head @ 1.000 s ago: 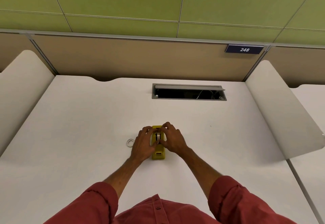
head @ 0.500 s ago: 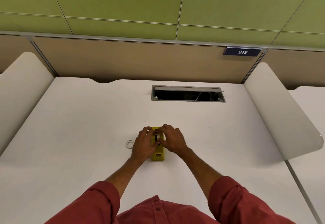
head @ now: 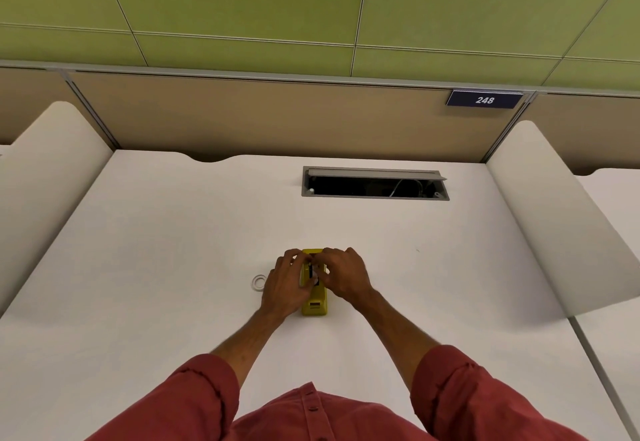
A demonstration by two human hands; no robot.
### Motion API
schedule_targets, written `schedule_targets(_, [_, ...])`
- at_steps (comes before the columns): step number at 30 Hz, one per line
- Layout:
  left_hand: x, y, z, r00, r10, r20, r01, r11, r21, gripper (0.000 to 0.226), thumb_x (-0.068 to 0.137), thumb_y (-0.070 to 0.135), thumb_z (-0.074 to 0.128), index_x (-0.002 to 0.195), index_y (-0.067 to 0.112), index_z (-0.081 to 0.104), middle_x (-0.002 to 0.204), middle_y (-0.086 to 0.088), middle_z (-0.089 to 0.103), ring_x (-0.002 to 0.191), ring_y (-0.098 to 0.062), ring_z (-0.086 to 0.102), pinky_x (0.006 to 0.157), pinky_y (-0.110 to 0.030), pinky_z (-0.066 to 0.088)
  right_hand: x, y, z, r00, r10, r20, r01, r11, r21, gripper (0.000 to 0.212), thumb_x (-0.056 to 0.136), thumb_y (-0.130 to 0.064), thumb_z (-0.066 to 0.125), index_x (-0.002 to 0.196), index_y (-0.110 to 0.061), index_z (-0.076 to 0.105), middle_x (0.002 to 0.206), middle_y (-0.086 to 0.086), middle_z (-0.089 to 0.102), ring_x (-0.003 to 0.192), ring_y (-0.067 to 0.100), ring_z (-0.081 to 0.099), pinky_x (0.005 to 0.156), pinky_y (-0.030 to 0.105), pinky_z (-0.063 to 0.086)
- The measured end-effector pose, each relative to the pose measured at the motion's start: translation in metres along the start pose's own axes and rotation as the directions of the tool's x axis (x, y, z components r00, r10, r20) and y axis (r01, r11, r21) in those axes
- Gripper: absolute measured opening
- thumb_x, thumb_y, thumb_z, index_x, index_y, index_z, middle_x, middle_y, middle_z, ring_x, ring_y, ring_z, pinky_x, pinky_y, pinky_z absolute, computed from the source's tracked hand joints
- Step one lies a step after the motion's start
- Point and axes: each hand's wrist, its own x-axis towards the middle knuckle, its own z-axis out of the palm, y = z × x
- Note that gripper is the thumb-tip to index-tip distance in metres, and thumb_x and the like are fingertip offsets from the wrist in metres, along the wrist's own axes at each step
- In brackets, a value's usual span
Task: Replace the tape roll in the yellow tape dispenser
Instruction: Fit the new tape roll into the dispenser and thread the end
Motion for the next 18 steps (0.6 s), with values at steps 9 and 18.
schedule_targets(9, [-0.0026, -0.0027, -0.0003, 1.0, 0.021, -0.004, -0.021, 0.999, -0.027, 0.05, 0.105, 0.044, 0.064, 0.15, 0.026, 0.055, 0.162, 0.006, 0.043, 0.144, -0.021, 0.051, 0.11, -0.039, 0.055, -0.0048, -0.0021, 0.0062, 1.0, -0.02, 0.006, 0.021, 0.999, -0.036, 0.033, 0.108, -0.028, 0.049, 0.137, -0.032, 0.065, 0.128, -0.008, 0.073, 0.109, 0.021, 0.071, 0.091, 0.037, 0.05])
schedule_targets(18, [0.0014, -0.0008, -0.0011, 1.0, 0.012, 0.01, -0.012, 1.0, -0.016, 0.055, 0.101, 0.04, 0.069, 0.152, 0.023, 0.053, 0.162, 0.005, 0.043, 0.144, -0.022, 0.05, 0.11, -0.039, 0.054, -0.0007, -0.0035, 0.0061, 0.991, -0.112, 0.074, 0.126, 0.969, -0.213, 0.035, 0.109, -0.024, 0.043, 0.141, -0.021, 0.057, 0.133, -0.003, 0.066, 0.106, 0.028, 0.071, 0.085, 0.04, 0.052])
